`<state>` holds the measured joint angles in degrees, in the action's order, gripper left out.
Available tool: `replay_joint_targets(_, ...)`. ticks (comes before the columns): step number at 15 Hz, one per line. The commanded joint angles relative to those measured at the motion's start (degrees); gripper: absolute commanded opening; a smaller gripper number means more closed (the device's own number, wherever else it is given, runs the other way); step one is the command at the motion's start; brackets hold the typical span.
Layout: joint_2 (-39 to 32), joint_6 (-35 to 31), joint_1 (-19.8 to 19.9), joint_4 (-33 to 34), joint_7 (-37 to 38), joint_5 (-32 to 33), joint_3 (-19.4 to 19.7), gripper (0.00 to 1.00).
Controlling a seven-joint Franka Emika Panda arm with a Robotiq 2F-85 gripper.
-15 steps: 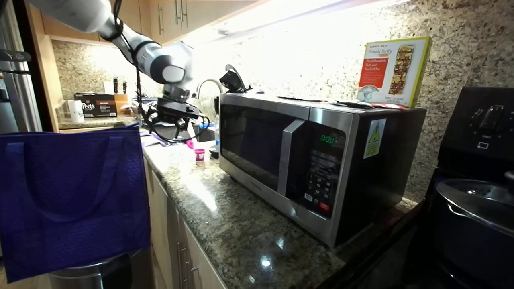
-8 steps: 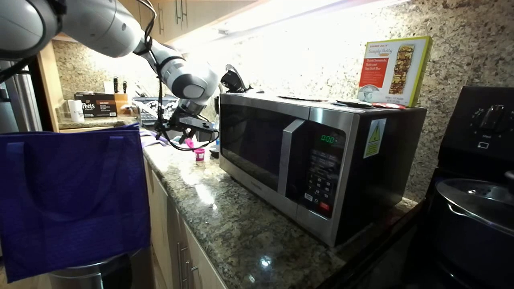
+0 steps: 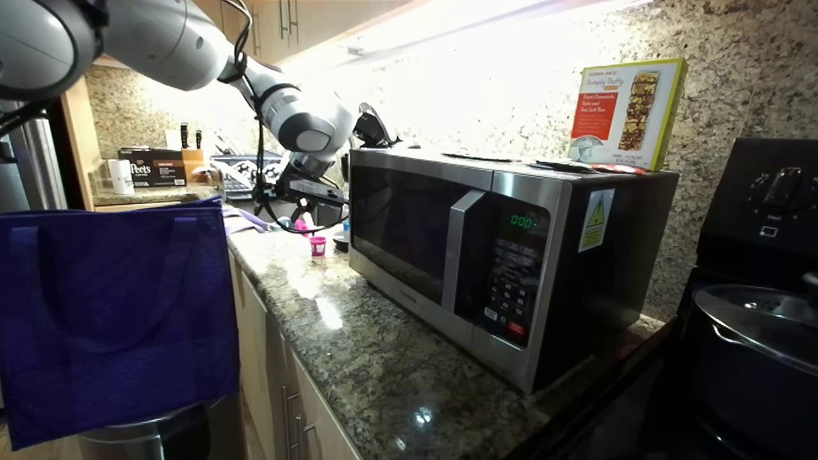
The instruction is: Close the microwave door, place the pink jar on the counter, then put the coca-cola bottle in the bag
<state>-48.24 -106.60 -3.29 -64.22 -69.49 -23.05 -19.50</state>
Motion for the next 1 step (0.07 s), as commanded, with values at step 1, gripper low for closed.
replay_joint_targets(1,-0.19,0.29,-0.25,0.55,0.12,-0.07,0.20,1.00)
